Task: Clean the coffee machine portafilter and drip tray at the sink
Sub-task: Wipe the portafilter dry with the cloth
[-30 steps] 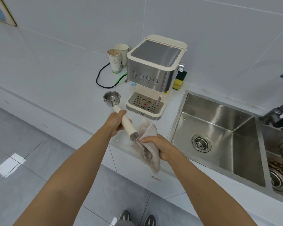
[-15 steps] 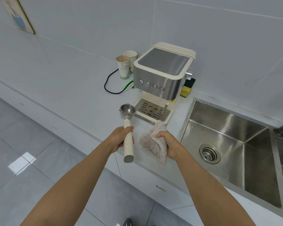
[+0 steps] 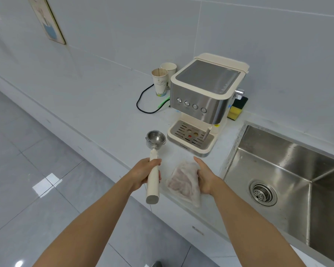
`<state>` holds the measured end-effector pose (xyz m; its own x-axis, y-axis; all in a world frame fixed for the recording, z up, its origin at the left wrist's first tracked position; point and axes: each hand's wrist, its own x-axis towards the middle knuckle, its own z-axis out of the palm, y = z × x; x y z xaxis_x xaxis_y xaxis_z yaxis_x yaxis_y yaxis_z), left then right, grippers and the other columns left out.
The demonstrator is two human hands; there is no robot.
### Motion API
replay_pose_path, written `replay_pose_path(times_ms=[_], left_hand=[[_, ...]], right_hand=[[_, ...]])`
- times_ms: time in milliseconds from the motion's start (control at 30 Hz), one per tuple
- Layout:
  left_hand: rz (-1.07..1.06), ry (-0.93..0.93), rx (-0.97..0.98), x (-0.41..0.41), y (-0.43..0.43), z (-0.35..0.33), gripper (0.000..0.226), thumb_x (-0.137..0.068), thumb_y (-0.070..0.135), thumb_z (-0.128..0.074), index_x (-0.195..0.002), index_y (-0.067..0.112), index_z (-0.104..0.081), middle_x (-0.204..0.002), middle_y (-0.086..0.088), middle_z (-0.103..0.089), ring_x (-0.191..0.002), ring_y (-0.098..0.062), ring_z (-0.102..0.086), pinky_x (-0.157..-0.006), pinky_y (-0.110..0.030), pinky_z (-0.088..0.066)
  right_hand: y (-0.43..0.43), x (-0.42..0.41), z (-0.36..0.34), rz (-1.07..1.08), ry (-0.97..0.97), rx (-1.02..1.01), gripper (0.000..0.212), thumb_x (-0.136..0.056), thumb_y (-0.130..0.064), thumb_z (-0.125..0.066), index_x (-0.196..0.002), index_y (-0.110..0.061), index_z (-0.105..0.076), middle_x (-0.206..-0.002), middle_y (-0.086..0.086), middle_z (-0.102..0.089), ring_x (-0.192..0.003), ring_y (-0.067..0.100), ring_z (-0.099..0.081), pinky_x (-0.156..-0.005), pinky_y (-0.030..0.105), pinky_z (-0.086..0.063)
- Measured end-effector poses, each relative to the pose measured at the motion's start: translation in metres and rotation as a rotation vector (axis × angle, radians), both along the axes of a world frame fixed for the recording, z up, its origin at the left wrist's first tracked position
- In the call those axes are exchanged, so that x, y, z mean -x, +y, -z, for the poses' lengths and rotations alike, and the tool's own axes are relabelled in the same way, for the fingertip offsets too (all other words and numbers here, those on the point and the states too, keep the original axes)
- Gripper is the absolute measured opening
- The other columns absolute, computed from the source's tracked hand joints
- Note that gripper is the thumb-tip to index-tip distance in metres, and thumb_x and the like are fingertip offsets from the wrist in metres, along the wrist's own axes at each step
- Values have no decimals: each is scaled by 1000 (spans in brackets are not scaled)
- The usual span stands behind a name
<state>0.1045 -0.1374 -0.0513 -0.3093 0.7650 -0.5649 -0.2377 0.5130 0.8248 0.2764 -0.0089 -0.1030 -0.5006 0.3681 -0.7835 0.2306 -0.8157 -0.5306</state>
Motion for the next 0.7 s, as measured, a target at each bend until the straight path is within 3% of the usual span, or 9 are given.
replay_pose_path(times_ms=[67,133,233,300,333,433,600,633,700], left_hand=[[7,-2,-1,-2,1,0,17,-91,24,-54,-95,8,-49,-58,-6,-60,-50,-16,-59,-54,-30,-54],[16,-5,-2,-6,3,1,16,-91,23,-53,-95,8,-49,-58,-6,-60,-49,-16,-59,-52,-29,-54],[33,2,-4,-10,7,1,15,-91,22,-54,-94,9,-49,-58,-6,-60,-50,-16,-59,-53,-30,-54],[39,2,-9,-12,10,2,14,-90,22,-54,-94,9,-49,-59,-7,-59,-51,-17,-59,-55,-31,-54],[41,1,-11,-13,11,2,15,-90,22,-54,-95,9,-49,-60,-7,-59,-52,-17,-59,-55,-31,-54],[49,-10,-9,-17,14,3,17,-91,23,-54,-97,8,-50,-61,-8,-58,-51,-17,-59,-55,-30,-55],[73,-11,-15,-25,18,3,19,-91,25,-54,-99,8,-51,-58,-7,-59,-51,-16,-59,-55,-28,-55],[76,-16,-22,-27,19,3,19,-91,25,-54,-99,8,-52,-58,-7,-59,-51,-17,-59,-55,-28,-54],[78,-32,-35,-31,21,1,20,-91,25,-54,-99,7,-52,-59,-7,-59,-52,-17,-58,-54,-28,-54]], right_hand=[[2,-3,-4,-70,-52,-61,53,-74,-45,-69,-109,-4,-66,-109,16,-68,-104,30,-63,-97,41,-47],[4,-6,0,-104,-168,-195,65,-66,-22,-80,-118,-3,-46,-110,17,-62,-99,29,-63,-86,40,-54],[1,-10,3,-106,-294,-334,50,-75,0,-68,-107,-10,-31,-93,11,-51,-84,24,-58,-63,32,-52],[1,-13,4,-89,-319,-365,19,-85,-2,-55,-99,-3,-43,-89,13,-53,-76,24,-57,-65,33,-50],[2,-15,4,-58,-313,-372,14,-90,-8,-51,-102,-1,-47,-95,16,-57,-82,28,-60,-73,36,-52],[7,-23,3,71,-329,-373,34,-96,-27,-42,-112,1,-54,-108,18,-61,-103,34,-60,-92,44,-50],[10,-40,1,15,-476,-467,20,-93,-22,-46,-87,-4,-52,-86,12,-55,-76,24,-55,-59,26,-43],[10,-43,0,-5,-484,-496,19,-90,-21,-50,-97,-3,-51,-95,12,-56,-82,24,-56,-62,24,-42],[11,-45,-7,-32,-471,-560,57,-87,-23,-56,-135,-3,-33,-131,13,-47,-115,27,-51,-79,24,-40]])
